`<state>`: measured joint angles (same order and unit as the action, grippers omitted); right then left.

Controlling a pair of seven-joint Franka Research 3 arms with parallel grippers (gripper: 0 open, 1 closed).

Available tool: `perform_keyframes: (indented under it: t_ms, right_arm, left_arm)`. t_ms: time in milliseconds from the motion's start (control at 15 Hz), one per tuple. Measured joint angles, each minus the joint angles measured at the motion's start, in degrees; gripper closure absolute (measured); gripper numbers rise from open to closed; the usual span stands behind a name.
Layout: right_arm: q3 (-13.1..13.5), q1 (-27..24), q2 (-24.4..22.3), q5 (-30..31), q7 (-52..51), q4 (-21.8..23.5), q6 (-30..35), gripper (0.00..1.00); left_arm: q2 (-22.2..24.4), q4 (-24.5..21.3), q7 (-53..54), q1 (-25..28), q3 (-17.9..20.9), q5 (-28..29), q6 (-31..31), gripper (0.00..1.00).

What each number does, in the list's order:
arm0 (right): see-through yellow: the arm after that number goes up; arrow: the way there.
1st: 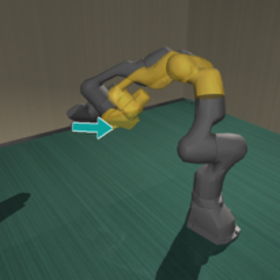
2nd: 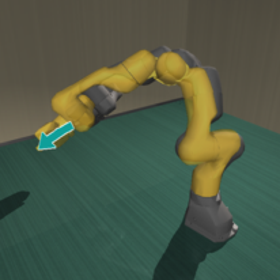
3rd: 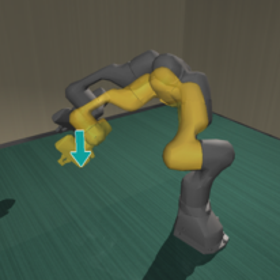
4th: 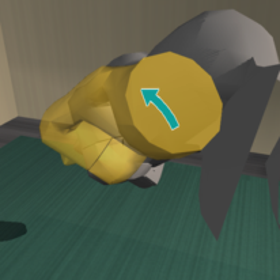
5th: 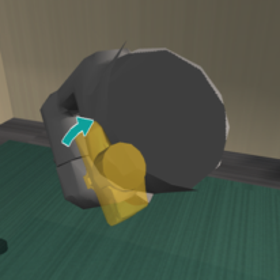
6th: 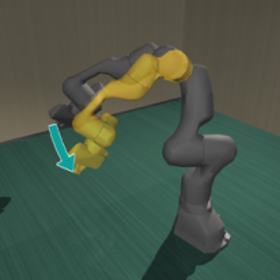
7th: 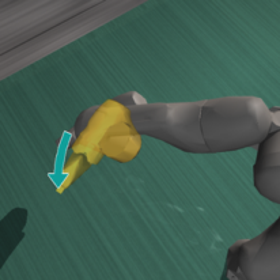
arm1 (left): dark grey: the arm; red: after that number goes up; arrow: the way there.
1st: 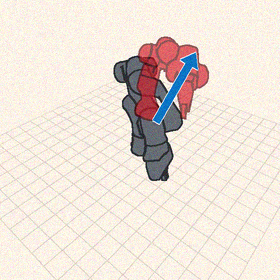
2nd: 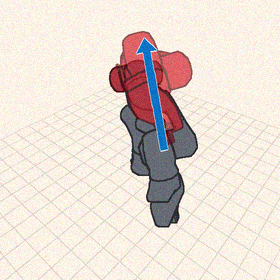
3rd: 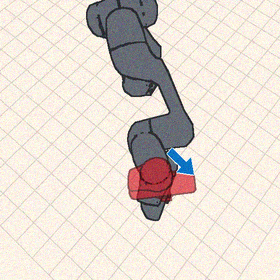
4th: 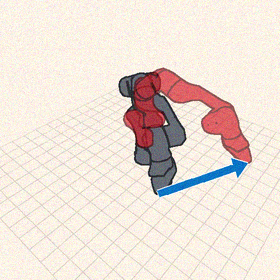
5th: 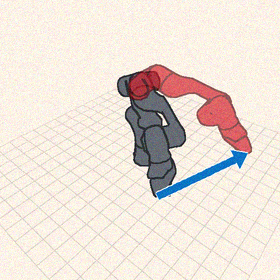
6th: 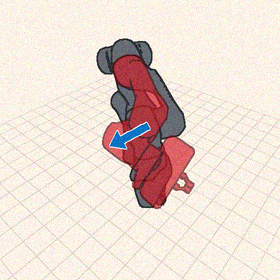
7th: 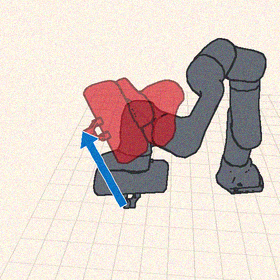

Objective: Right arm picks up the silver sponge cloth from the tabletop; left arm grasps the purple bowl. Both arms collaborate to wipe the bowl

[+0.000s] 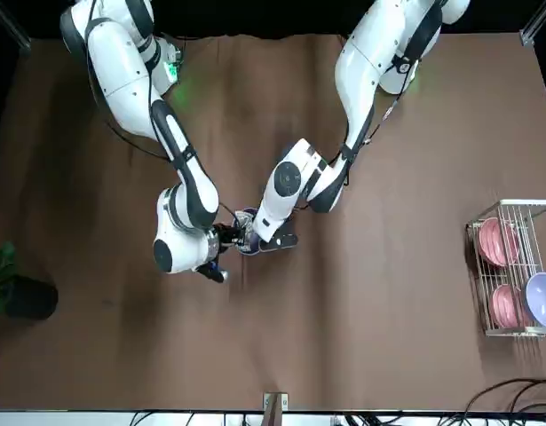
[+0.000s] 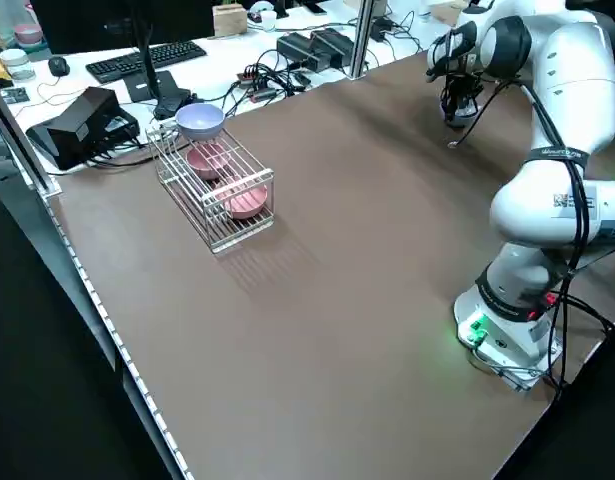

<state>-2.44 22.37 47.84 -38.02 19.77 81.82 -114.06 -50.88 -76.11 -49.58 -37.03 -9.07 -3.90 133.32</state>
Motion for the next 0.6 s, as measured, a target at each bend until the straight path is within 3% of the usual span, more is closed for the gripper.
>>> perform_keyframes:
  t_ms: [600]
  right_arm:
    - [0.3, 0.1, 0.3, 0.0, 0.0, -0.7, 1.0, 0.97]
  left_arm:
    - [-0.1, 0.2, 0.0, 0.0, 0.1, 0.0, 0.2, 0.95]
